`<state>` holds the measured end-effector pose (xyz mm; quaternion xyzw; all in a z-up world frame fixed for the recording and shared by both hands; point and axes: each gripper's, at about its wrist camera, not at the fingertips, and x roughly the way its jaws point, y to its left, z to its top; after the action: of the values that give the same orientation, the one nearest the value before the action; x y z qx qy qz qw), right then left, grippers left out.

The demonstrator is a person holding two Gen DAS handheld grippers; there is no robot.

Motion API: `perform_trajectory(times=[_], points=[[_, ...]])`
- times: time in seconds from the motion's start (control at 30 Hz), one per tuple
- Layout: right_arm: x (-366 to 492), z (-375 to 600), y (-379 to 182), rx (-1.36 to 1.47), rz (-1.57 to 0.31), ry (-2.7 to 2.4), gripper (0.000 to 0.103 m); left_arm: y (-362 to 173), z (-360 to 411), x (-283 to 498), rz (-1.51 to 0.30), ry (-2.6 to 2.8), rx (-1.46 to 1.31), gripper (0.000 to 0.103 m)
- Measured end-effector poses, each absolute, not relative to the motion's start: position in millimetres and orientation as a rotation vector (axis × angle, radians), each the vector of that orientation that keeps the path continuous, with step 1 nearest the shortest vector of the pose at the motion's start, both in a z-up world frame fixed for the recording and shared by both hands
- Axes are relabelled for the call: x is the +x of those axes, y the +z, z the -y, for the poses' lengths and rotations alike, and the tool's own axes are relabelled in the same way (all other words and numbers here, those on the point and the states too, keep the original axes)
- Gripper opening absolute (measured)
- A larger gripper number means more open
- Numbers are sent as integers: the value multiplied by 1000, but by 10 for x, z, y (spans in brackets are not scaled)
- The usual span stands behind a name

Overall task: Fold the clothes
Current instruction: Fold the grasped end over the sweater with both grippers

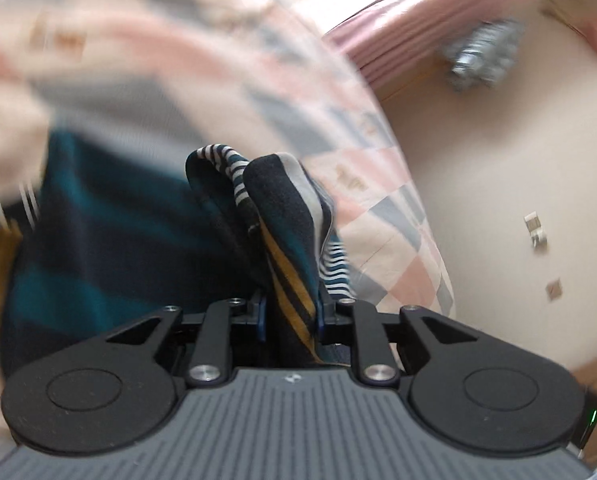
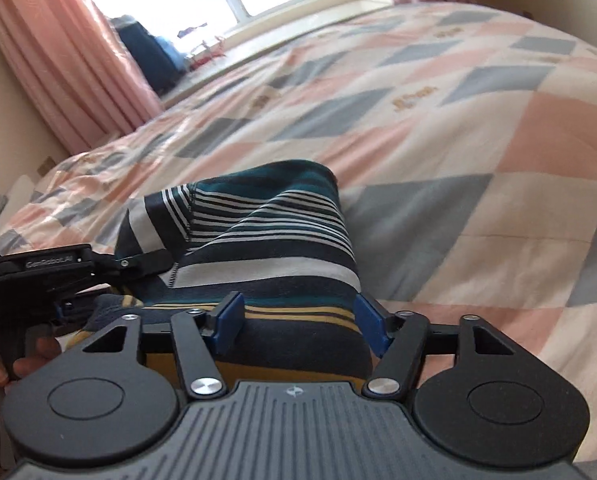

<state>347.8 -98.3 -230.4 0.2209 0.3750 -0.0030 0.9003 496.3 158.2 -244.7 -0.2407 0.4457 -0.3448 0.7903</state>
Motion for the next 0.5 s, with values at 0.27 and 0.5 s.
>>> perform_trajectory(times=[0.27, 0.5], points=[[3606, 214, -2433, 218, -787, 116, 46, -2459, -2260, 4843, -876, -678, -417, 17], [3665, -274, -2657, 8, -799, 128, 47, -2733, -2558, 4838, -869, -645, -390, 17]])
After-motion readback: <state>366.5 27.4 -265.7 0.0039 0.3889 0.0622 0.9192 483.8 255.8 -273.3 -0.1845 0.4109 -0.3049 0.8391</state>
